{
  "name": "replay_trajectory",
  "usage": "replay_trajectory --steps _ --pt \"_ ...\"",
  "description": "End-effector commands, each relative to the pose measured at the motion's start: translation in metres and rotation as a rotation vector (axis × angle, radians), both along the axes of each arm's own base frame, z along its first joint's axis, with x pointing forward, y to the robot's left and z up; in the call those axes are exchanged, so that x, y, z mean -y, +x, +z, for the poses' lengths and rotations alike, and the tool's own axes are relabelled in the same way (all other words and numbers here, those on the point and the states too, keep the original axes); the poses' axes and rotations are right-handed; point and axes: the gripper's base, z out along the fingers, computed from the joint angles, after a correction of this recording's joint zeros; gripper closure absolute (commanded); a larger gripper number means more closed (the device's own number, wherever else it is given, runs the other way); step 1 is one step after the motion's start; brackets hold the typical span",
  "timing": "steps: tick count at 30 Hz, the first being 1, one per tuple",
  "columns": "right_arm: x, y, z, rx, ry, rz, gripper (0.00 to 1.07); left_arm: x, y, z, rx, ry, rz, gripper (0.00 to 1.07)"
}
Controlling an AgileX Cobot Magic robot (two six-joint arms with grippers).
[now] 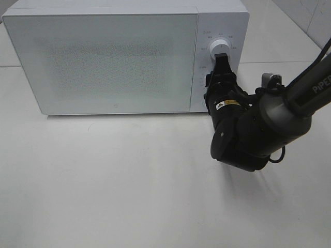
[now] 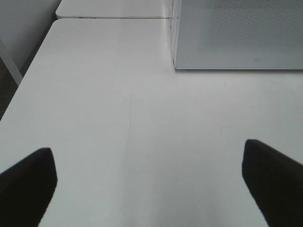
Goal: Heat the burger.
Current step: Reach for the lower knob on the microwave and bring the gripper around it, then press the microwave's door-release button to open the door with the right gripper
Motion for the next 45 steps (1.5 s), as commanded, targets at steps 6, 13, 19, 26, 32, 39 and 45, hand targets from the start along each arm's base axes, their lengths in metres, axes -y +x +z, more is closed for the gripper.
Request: replay_trajectory --steps 6,13,19,26,32,39,45 --pt "0.007 0.001 0.022 0.204 0.052 -0.096 0.96 0.000 -0.003 -0.001 0.016 -0.008 -0.003 0.06" --pt "0.008 0.001 0.023 0.195 0.013 -0.094 0.93 0.000 -0.003 -0.001 0.016 -0.008 -0.003 0.06" --pt "0.010 0.000 0.023 0.184 0.003 -0.126 0.85 0.000 -0.003 -0.001 0.016 -0.008 -0.003 0.06" --pt "0.014 -0.001 0.021 0.172 0.015 -0.172 0.70 0.000 -0.003 -0.001 0.016 -0.008 -0.003 0.06" --pt "0.019 -0.003 0.025 0.169 0.046 -0.235 0.56 0.000 -0.003 -0.001 0.016 -0.008 -0.003 0.06" --pt "0.016 -0.004 0.035 0.181 0.019 -0.199 0.43 0.000 -0.003 -0.001 0.016 -0.008 -0.003 0.06" --pt "0.007 -0.017 0.033 0.156 -0.015 -0.130 0.41 0.000 -0.003 -0.001 0.016 -0.008 -0.003 0.06"
